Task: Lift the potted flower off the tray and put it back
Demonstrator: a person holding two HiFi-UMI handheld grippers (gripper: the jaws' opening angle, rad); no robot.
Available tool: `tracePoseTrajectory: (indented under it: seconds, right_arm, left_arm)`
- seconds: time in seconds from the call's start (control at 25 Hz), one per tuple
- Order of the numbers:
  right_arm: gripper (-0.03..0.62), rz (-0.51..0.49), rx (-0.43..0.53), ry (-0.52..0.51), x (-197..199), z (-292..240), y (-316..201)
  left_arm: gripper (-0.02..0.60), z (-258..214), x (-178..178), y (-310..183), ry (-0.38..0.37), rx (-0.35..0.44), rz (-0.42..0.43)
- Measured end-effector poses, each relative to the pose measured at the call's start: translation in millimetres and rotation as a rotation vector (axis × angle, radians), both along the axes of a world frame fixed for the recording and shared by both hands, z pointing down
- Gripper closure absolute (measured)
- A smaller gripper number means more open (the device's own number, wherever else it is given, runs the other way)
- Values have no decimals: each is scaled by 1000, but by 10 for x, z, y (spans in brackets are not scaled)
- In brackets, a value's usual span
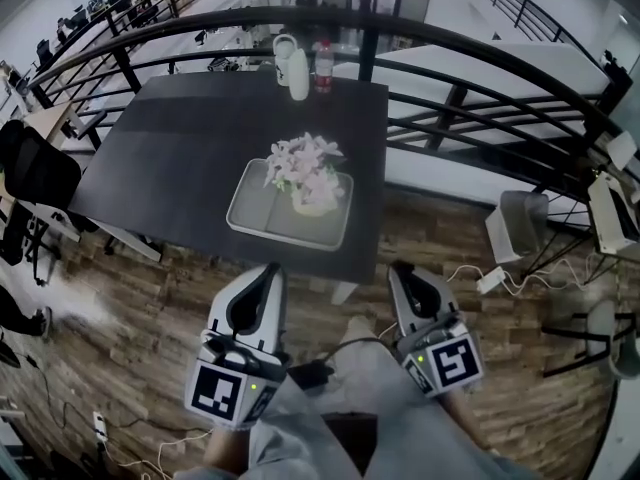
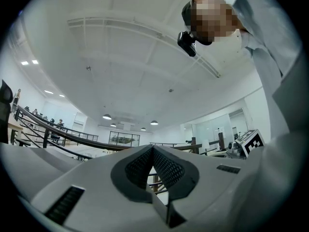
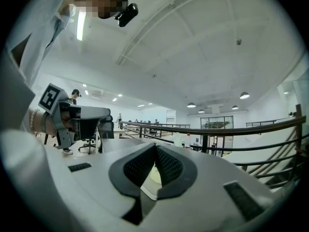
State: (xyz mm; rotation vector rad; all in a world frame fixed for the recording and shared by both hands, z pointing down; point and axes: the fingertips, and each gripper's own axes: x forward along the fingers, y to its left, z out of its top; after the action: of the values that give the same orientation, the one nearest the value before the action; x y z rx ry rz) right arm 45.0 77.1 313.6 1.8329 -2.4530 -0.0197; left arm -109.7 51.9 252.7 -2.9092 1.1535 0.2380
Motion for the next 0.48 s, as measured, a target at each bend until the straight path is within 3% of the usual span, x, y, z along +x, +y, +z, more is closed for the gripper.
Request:
tracePoseTrajectory:
  seconds: [0.16,0.24,0.36,0.48]
  right_arm:
    - [589,-26,-8,1,-48,24,-82]
    - [528,-47,-18,-1,-70,56,-147]
    - [522,-83,-26,25,-93,111,-268]
    - [461,-113,-46,44,-93,179,-404]
  left_arm:
    - [583,14,-25,-45,-6,-8,-14]
    - [583,20,-35,-93,-9,-8,-28]
    - [583,13,-54,-191,-2,1,-55]
    - [583,30,-44,-292,4,-6,-70]
